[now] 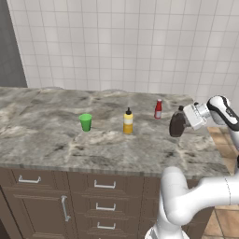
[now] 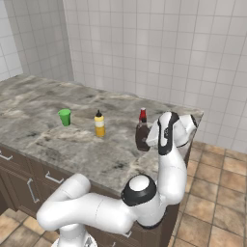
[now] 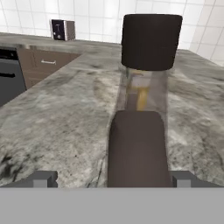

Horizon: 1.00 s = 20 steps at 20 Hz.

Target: Move the mustard and syrup bottle from the cabinet to the dining counter.

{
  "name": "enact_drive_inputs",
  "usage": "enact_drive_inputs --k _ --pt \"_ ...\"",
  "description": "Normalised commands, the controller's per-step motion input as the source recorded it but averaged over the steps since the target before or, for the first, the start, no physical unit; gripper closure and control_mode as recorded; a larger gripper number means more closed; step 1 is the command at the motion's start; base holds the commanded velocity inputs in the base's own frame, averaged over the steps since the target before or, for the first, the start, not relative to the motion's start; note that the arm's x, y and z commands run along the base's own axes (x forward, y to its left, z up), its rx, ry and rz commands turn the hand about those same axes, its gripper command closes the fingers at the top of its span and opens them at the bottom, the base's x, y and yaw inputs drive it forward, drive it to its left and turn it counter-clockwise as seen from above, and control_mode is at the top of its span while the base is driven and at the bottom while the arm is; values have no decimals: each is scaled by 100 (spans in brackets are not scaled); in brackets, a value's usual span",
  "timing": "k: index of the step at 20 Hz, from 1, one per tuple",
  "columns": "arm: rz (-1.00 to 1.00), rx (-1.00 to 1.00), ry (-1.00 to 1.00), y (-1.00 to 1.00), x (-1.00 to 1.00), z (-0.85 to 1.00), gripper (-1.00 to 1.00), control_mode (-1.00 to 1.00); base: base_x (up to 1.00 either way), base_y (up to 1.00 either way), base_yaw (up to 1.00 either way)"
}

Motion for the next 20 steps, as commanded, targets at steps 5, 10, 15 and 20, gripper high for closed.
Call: enact_drive_inputs --k 5,10,15,20 --pt "-8 -1 0 -21 0 28 -100 -100 0 0 0" --pt "-9 -2 0 -23 0 30 -100 -100 0 0 0" --pt "-8 -4 0 -24 -2 26 -100 -100 0 0 0" --pt "-10 -12 0 -40 -60 18 -100 -100 0 0 0"
